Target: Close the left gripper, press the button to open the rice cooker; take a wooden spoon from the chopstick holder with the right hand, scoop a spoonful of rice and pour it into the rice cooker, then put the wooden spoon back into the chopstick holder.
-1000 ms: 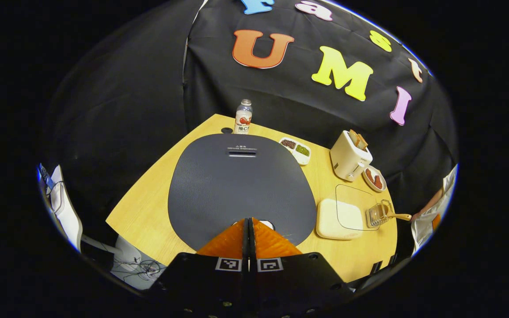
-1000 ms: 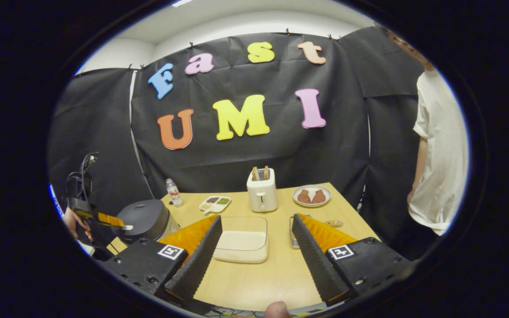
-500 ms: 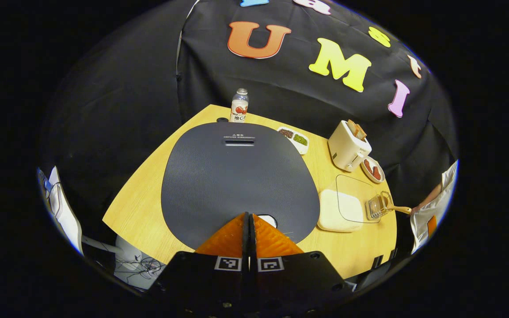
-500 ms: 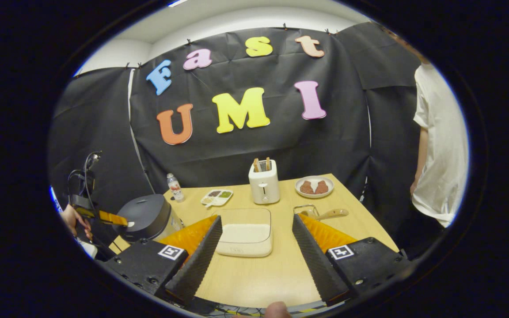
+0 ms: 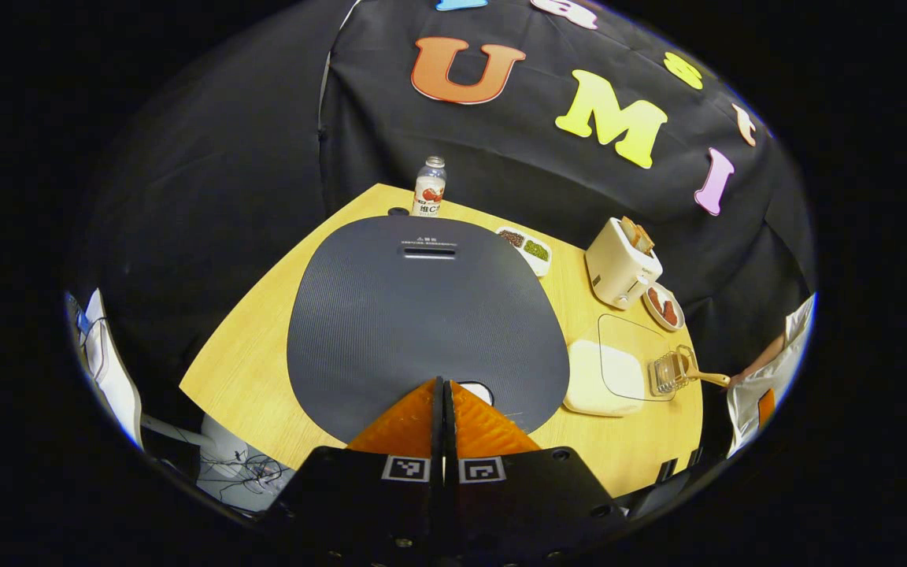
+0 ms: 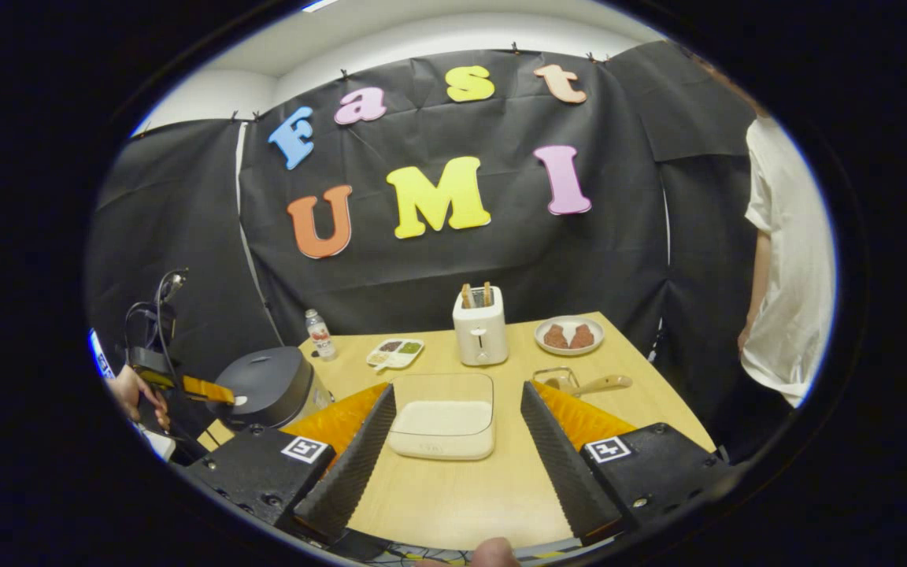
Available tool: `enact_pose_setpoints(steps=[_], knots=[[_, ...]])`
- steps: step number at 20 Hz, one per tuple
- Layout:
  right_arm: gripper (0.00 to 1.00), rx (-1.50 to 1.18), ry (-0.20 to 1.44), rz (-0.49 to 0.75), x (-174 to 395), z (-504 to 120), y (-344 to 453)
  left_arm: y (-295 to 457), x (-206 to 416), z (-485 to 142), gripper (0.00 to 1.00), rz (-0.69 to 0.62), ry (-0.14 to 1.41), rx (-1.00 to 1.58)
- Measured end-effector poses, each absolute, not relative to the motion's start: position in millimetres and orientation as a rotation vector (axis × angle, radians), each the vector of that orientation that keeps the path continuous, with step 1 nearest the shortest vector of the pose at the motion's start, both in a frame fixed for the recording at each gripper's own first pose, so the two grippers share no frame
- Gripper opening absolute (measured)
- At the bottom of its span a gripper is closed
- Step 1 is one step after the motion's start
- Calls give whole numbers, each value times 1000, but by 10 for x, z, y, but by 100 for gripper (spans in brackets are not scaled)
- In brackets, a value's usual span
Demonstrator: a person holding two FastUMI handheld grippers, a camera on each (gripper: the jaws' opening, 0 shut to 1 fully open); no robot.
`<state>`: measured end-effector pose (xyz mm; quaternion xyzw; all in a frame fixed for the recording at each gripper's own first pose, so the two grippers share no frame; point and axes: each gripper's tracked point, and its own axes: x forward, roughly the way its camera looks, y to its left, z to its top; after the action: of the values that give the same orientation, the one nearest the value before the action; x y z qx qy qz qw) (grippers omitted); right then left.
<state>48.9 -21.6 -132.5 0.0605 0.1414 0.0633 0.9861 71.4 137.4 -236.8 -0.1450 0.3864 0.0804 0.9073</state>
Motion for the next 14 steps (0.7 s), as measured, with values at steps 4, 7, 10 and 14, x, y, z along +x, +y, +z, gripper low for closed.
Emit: enact_pose_setpoints(steps=[4,7,10,14], knots=[[100,106,245,128,492,-1155,-277,1384,750,-2228,0,173,765,-328],[100,104,238,118,474,-1109,-358,1410,773,-2053,0,174,727,-304],[100,102,224,108,444,-1057,-428,1438,868,-1804,0,188,655,-277],[100,110,221,92,405,-1064,-527,1482,990,-1413,0,200,550,-270]])
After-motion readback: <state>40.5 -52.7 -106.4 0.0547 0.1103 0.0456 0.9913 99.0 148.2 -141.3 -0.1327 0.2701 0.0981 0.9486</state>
